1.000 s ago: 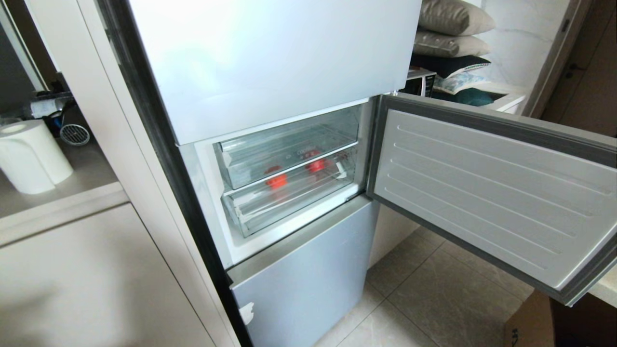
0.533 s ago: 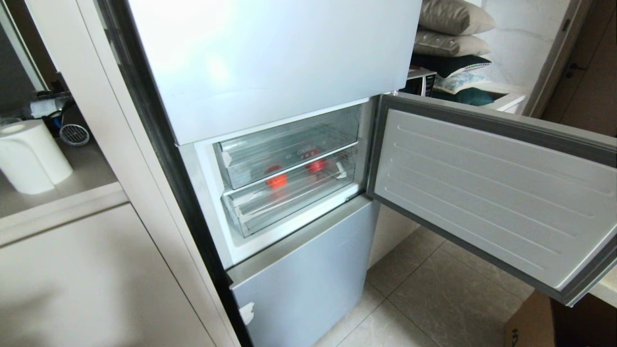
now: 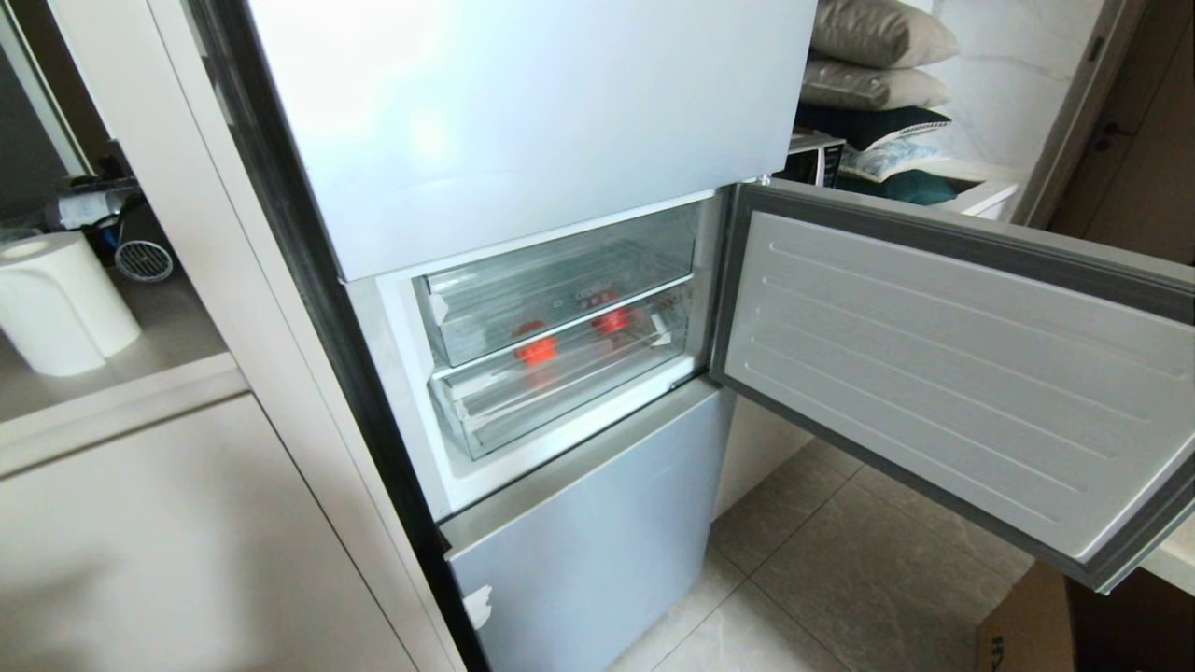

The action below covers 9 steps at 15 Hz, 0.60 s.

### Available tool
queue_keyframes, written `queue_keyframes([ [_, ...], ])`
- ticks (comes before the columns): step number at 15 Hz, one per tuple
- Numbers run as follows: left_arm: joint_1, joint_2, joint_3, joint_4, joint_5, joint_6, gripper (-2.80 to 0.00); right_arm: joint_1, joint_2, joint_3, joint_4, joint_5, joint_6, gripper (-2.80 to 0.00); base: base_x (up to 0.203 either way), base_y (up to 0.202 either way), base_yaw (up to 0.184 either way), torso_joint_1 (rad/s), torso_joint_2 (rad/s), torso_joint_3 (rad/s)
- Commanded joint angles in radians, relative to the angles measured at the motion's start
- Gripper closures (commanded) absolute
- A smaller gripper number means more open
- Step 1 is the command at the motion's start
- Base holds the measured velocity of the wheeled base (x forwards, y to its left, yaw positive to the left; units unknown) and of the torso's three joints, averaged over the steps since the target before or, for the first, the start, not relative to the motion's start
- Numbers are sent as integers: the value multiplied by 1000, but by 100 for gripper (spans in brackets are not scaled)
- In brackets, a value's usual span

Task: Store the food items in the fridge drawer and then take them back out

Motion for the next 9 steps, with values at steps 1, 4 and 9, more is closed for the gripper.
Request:
queue_keyframes([
  [1,0,0,0,0,0,0,0,-15,49,-54,-9,22,60,0,0,0,0,0,0,0],
  [4,0,0,0,0,0,0,0,-24,109,-133,-7,36,90,0,0,0,0,0,0,0],
  [9,0,0,0,0,0,0,0,-26,224,-237,7,271,182,0,0,0,0,0,0,0],
])
